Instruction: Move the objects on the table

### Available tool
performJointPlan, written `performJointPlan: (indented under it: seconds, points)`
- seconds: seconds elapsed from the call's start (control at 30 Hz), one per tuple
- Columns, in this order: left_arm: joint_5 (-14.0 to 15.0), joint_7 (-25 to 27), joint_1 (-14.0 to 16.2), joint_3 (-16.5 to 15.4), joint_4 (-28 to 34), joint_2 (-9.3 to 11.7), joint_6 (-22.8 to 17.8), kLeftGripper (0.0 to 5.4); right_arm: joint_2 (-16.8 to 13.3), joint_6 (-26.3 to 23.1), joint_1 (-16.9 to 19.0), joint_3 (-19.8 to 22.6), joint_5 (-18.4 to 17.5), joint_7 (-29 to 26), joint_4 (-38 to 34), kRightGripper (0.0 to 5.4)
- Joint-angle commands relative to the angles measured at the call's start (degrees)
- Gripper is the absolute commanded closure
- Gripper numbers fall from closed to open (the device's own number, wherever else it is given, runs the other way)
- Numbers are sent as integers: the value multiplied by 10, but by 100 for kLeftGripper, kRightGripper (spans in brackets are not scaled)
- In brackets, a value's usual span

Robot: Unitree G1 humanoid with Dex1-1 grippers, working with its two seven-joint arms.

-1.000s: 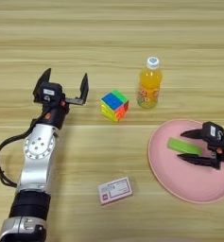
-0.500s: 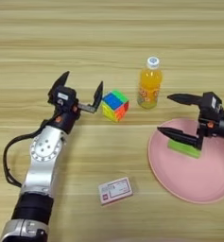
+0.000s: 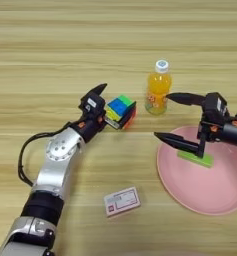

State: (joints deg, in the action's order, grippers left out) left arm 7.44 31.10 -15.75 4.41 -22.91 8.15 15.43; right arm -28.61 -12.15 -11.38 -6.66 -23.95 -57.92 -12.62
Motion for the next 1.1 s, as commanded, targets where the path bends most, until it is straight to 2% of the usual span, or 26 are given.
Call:
performJointPlan:
  seconds: [0.03,0.27,0.57,1.1]
  points:
    - [0,17,-24,5,-31,-1,-8,0,1,-9,-6,-2,-8,1,-13,2]
    - [-13,21,-39,15,-61,-6,-9,0,4,-11,-4,-5,-8,3,-21,2]
    - [-34,6,-46,22,-87,-4,-40,0,6,-11,-2,-4,-7,4,-24,2]
    - [-44,-2,-48,19,-97,-4,-42,0,5,-11,1,-3,-7,5,-27,2]
